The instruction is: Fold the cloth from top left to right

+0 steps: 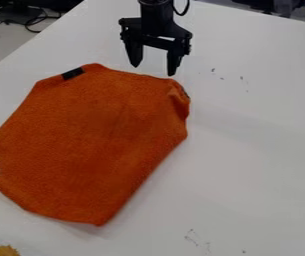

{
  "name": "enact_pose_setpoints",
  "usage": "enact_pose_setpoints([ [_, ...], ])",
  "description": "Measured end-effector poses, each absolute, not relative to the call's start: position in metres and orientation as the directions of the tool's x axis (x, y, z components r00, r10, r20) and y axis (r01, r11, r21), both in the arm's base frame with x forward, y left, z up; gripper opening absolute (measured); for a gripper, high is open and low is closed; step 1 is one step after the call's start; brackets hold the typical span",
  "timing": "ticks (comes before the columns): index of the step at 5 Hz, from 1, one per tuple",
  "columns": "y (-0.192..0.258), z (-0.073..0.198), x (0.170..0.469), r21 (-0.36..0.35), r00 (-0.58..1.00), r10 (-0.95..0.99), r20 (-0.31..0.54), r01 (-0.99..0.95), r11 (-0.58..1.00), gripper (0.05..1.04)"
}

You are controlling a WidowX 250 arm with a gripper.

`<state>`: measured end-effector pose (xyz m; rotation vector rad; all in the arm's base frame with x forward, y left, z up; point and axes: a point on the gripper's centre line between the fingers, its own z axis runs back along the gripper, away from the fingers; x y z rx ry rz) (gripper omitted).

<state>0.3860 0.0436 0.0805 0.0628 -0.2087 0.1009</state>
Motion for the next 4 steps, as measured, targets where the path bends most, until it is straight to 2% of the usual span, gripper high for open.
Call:
enact_pose_setpoints([
  [1, 0.042, 0.067, 0.384, 0.05, 0.981, 0.091, 0.174, -0.101, 0.994, 1.0],
  [3, 0.069, 0.064, 0.383, 0.01, 0.972, 0.136, 0.19, -0.14, 0.99, 1.0],
  [4, 0.085, 0.06, 0.389, 0.011, 0.97, 0.148, 0.195, -0.153, 0.988, 1.0],
])
